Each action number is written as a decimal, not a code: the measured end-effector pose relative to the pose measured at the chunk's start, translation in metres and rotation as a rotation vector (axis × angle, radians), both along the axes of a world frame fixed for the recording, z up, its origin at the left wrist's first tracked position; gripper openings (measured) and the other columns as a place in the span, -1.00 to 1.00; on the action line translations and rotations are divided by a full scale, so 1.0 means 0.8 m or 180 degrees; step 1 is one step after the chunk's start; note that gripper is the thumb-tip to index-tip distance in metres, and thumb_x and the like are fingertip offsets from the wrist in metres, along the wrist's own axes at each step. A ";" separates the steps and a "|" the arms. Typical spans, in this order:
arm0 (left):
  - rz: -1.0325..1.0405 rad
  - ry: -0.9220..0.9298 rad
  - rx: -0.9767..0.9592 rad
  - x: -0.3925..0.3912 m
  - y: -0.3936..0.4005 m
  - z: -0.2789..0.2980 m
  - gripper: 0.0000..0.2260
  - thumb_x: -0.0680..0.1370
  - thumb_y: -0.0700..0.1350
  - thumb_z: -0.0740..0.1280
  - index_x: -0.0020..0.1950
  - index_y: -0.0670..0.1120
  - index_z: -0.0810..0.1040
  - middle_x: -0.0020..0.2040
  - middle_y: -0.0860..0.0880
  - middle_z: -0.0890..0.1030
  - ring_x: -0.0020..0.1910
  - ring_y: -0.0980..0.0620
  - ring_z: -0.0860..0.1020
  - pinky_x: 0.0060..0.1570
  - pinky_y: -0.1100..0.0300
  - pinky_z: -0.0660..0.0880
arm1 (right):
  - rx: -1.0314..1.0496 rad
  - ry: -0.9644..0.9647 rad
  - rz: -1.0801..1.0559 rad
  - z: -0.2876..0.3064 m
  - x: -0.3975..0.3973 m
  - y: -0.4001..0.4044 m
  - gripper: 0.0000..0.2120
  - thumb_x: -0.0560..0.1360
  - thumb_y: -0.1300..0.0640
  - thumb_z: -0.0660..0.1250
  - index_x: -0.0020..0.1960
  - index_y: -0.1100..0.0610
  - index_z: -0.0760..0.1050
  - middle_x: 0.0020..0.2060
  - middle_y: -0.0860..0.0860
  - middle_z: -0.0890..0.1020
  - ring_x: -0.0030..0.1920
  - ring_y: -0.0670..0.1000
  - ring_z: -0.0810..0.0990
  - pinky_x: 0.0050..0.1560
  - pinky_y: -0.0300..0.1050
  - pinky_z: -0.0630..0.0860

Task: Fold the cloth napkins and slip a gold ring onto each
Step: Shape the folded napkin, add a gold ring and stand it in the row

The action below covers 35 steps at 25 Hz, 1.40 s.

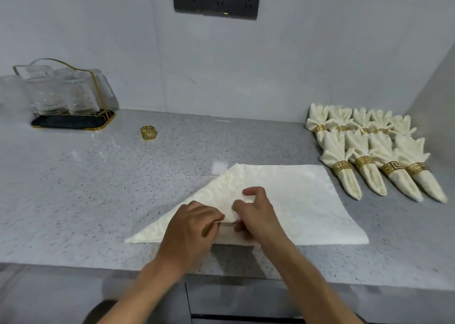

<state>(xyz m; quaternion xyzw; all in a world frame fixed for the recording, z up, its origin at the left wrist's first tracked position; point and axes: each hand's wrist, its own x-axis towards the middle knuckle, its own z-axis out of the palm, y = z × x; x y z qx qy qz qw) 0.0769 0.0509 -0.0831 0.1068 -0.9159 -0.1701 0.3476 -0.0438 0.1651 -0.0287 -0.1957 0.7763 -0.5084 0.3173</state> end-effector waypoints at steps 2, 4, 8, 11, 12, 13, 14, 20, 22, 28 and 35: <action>0.0058 -0.0097 -0.0188 0.008 -0.007 -0.010 -0.77 0.48 -0.03 0.26 -0.03 -0.02 0.69 -0.08 0.14 0.68 -0.06 0.16 0.51 -0.04 0.25 0.36 | 0.0079 -0.0104 0.0090 0.000 -0.006 -0.002 -0.68 0.45 0.15 0.27 0.18 -0.05 0.34 -0.29 0.08 0.62 -0.39 0.00 0.58 -0.42 -0.17 0.42; 0.0194 -0.0251 -0.0312 0.024 -0.017 -0.014 -0.71 0.46 0.01 0.27 0.06 -0.02 0.69 0.02 0.13 0.68 0.03 0.15 0.48 0.02 0.24 0.31 | 0.0220 0.0006 0.0240 -0.001 -0.010 0.002 -0.73 0.44 0.24 0.25 0.11 0.01 0.44 -0.31 0.07 0.58 -0.40 0.00 0.55 -0.45 -0.18 0.41; 0.0605 -0.0323 -0.0024 0.099 -0.054 -0.020 -0.68 0.47 0.08 0.29 0.09 -0.02 0.70 0.11 0.10 0.66 0.09 0.13 0.50 0.08 0.19 0.37 | 0.0275 0.0301 0.0190 -0.010 -0.017 -0.001 -0.85 0.51 0.27 0.24 -0.09 0.14 0.58 -0.35 0.08 0.58 -0.38 0.04 0.56 -0.45 -0.16 0.46; 0.0774 -0.0291 0.0579 0.144 -0.073 -0.018 -0.67 0.46 0.15 0.31 0.07 0.02 0.71 0.11 0.15 0.66 0.07 0.22 0.55 0.11 0.26 0.46 | 0.0237 0.0403 0.0190 -0.016 -0.018 -0.007 -0.86 0.50 0.28 0.27 -0.14 0.14 0.59 -0.44 0.10 0.57 -0.42 0.08 0.54 -0.44 -0.15 0.45; 0.0759 -0.0301 0.0712 0.151 -0.074 -0.013 -0.67 0.45 0.18 0.32 0.07 0.05 0.71 0.09 0.19 0.66 0.06 0.25 0.57 0.11 0.31 0.47 | 0.0246 0.0435 0.0231 -0.017 -0.018 -0.007 -0.86 0.49 0.30 0.28 -0.14 0.14 0.60 -0.46 0.10 0.57 -0.44 0.07 0.52 -0.46 -0.15 0.44; 0.0705 -0.0307 0.0805 0.155 -0.075 -0.010 -0.66 0.44 0.20 0.34 0.08 0.07 0.71 0.06 0.23 0.66 0.04 0.28 0.58 0.09 0.36 0.47 | 0.0251 0.0470 0.0269 -0.016 -0.018 -0.005 -0.86 0.48 0.31 0.30 -0.14 0.14 0.60 -0.48 0.09 0.56 -0.47 0.06 0.50 -0.47 -0.17 0.42; 0.0669 -0.0324 0.0858 0.158 -0.074 -0.006 -0.67 0.44 0.20 0.35 0.07 0.07 0.71 0.04 0.26 0.66 0.01 0.30 0.59 0.07 0.38 0.48 | 0.0248 0.0510 0.0296 -0.015 -0.018 -0.002 -0.87 0.47 0.32 0.32 -0.14 0.14 0.60 -0.50 0.07 0.56 -0.49 0.05 0.48 -0.49 -0.18 0.40; 0.1385 -0.0244 0.0950 0.139 -0.067 0.003 -0.79 0.37 -0.28 0.53 -0.22 0.06 0.69 -0.32 0.27 0.62 -0.29 0.22 0.59 -0.31 0.35 0.46 | 0.0465 0.0765 0.0629 -0.014 -0.022 0.018 -0.90 0.40 0.30 0.45 -0.22 0.12 0.65 -0.49 -0.01 0.60 -0.50 -0.08 0.50 -0.42 -0.19 0.42; 0.1443 -0.0312 0.1057 0.137 -0.067 0.006 -0.79 0.36 -0.25 0.51 -0.24 0.09 0.66 -0.34 0.25 0.61 -0.37 0.16 0.56 -0.38 0.29 0.44 | 0.0548 0.0896 0.0672 -0.017 -0.021 0.017 -0.89 0.39 0.28 0.45 -0.24 0.09 0.65 -0.51 -0.07 0.59 -0.53 -0.15 0.48 -0.39 -0.20 0.42; 0.0779 -0.0327 0.0893 0.166 -0.075 -0.001 -0.85 0.45 0.03 0.43 -0.03 0.04 0.71 0.00 0.28 0.65 -0.02 0.23 0.61 -0.01 0.26 0.52 | 0.0554 0.0859 0.0624 -0.022 -0.022 0.015 -0.85 0.43 0.27 0.39 -0.19 0.04 0.65 -0.45 -0.13 0.59 -0.43 -0.12 0.50 -0.28 -0.18 0.42; 0.1333 -0.0066 0.0898 0.154 -0.064 -0.008 -0.82 0.41 -0.25 0.53 -0.08 0.01 0.73 -0.21 0.20 0.66 -0.23 0.17 0.59 -0.23 0.39 0.44 | 0.0586 0.1082 0.0854 -0.027 -0.022 0.020 -0.83 0.46 0.21 0.35 -0.16 -0.04 0.63 -0.35 -0.10 0.64 -0.29 -0.08 0.60 -0.15 -0.13 0.52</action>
